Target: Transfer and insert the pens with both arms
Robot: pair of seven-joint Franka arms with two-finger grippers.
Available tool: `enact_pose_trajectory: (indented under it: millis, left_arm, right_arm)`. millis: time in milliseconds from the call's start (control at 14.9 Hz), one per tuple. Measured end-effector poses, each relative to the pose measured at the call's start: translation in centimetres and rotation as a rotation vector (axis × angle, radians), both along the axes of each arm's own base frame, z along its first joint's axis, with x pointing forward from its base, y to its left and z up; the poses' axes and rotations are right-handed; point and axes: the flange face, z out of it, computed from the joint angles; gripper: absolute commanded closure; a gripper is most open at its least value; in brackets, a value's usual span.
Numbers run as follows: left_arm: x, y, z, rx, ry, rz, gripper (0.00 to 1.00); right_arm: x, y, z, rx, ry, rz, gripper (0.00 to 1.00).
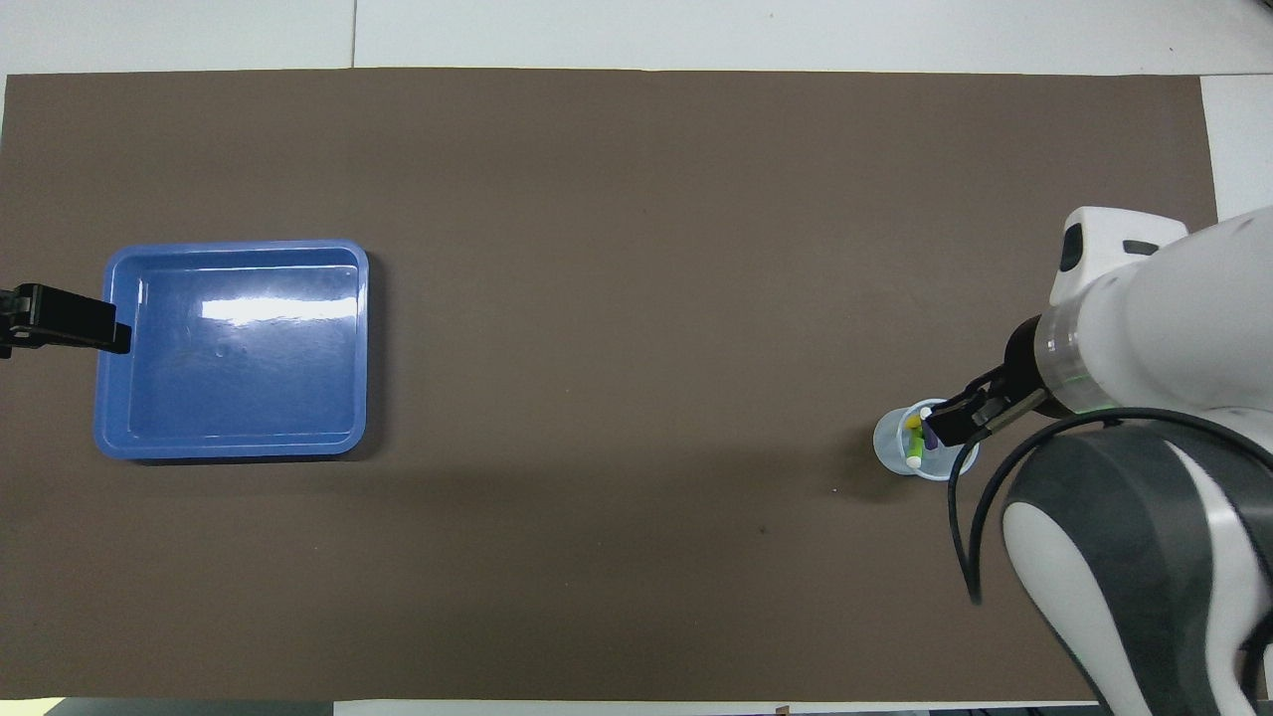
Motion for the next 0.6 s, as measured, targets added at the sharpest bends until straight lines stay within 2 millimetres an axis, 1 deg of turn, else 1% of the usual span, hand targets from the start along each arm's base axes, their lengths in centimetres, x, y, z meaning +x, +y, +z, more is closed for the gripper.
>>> enact_pose_trajectory:
  millis: [67, 134, 201, 268, 335, 402, 469, 604]
  left_arm:
    - [0.1, 0.0, -0.1, 0.000, -0.002, -0.001, 0.00]
    - [0.2, -0.1, 0.0, 0.000, -0.003, -0.001, 0.00]
    - [0.2, -0.1, 0.3, 0.001, 0.002, -0.001, 0.00]
    - [0.1, -0.1, 0.6, 0.002, 0.020, -0.002, 0.00]
    - [0.1, -0.1, 0.8, 0.004, 0.041, -0.003, 0.00]
    - [0.1, -0.1, 1.0, 0.005, 0.051, -0.004, 0.00]
    - [0.2, -0.2, 0.8, 0.006, 0.058, -0.005, 0.00]
    - [0.4, -0.3, 0.2, 0.007, 0.073, -0.006, 0.00]
  right_arm:
    - [-0.1, -0.1, 2.7, 0.000, -0.007, -0.039, 0.00]
    - [-0.3, -0.6, 5.0, 0.000, -0.006, -0.082, 0.00]
    - [-0.2, -1.5, 7.0, 0.000, -0.001, -0.127, 0.00]
    - [0.2, -2.9, 8.4, 0.000, 0.002, -0.167, 0.00]
    - [0.7, -4.3, 9.0, -0.005, 0.007, -0.204, 0.00]
    - [1.3, -5.7, 8.8, -0.013, 0.015, -0.246, 0.00]
    - [1.8, -6.7, 8.2, -0.020, 0.026, -0.287, 0.00]
    - [2.6, -7.5, 6.8, -0.032, 0.054, -0.369, 0.00]
